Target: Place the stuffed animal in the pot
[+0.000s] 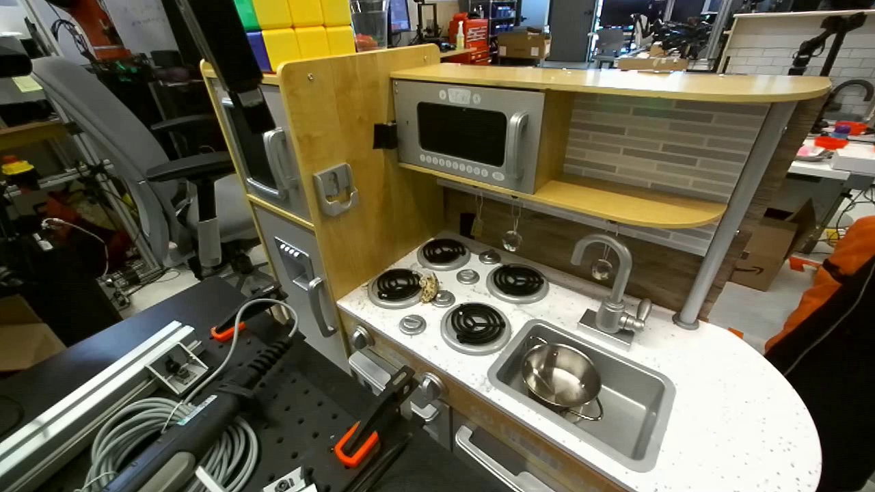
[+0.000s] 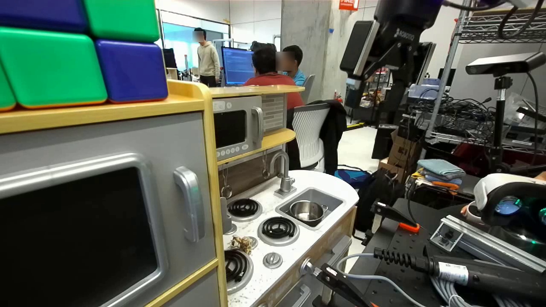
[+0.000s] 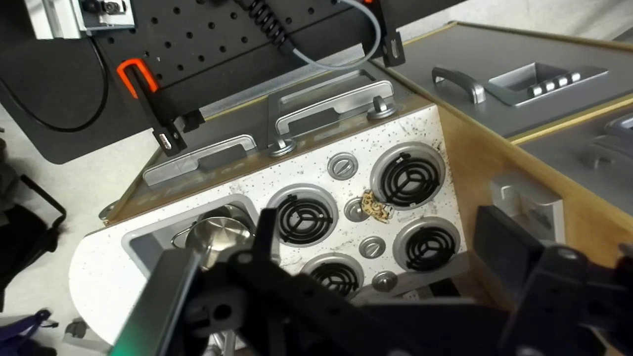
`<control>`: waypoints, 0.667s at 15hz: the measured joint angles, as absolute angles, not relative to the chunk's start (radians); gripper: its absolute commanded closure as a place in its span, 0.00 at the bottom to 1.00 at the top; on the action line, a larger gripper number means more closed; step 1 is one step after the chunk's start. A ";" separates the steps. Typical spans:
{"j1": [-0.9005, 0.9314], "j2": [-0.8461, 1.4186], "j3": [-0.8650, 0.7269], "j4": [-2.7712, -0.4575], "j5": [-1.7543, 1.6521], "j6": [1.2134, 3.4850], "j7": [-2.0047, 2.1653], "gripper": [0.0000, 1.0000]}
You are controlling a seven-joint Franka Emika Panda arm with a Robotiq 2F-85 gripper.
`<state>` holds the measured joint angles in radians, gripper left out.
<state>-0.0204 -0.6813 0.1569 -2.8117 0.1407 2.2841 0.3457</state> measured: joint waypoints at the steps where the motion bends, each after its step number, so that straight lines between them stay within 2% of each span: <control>1: -0.038 -0.644 0.157 -2.809 0.140 2.319 0.358 0.00; 10: -0.137 -0.334 0.190 -2.755 0.017 2.572 0.569 0.00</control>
